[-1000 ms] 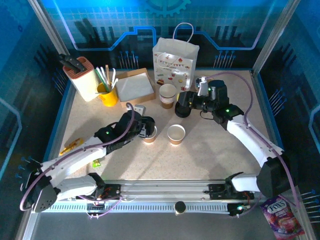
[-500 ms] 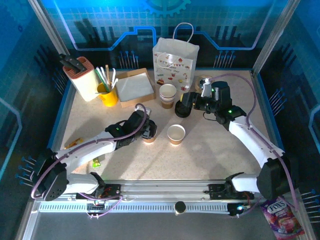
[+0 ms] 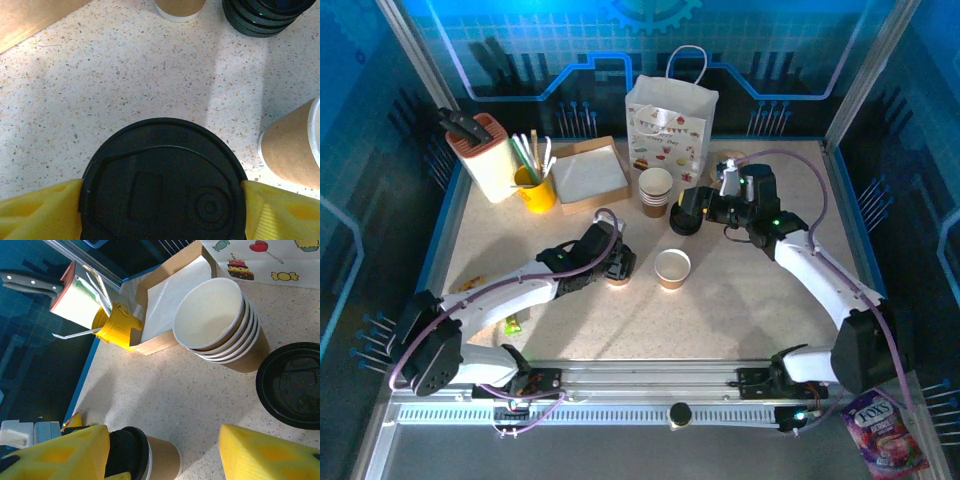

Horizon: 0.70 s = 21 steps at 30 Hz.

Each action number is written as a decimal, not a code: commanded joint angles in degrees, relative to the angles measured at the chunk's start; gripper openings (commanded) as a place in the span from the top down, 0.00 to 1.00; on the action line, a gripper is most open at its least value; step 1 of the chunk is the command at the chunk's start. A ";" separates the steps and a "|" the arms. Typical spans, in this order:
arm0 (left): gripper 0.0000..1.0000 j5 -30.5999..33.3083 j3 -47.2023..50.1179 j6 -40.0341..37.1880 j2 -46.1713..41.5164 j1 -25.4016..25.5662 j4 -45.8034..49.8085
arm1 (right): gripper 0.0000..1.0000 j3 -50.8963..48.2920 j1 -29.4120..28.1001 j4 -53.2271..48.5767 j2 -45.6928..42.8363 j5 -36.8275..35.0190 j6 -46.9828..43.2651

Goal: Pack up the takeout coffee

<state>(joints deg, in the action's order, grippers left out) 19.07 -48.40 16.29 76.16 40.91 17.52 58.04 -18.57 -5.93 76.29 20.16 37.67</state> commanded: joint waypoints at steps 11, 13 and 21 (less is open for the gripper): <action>0.18 -1.71 1.03 -1.40 1.09 0.49 -1.19 | 0.39 -0.61 0.81 1.50 1.49 1.59 1.00; 0.18 -1.58 1.12 -1.40 0.93 0.45 -1.19 | 0.39 -0.64 0.81 1.62 1.66 1.59 1.09; 0.17 -2.68 1.47 -0.66 -0.90 0.43 -1.61 | 0.39 -0.72 0.82 1.55 2.11 1.75 1.01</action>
<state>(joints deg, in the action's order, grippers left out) 17.78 -47.92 16.10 76.84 40.97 17.17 57.93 -18.55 -5.04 78.11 21.30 38.57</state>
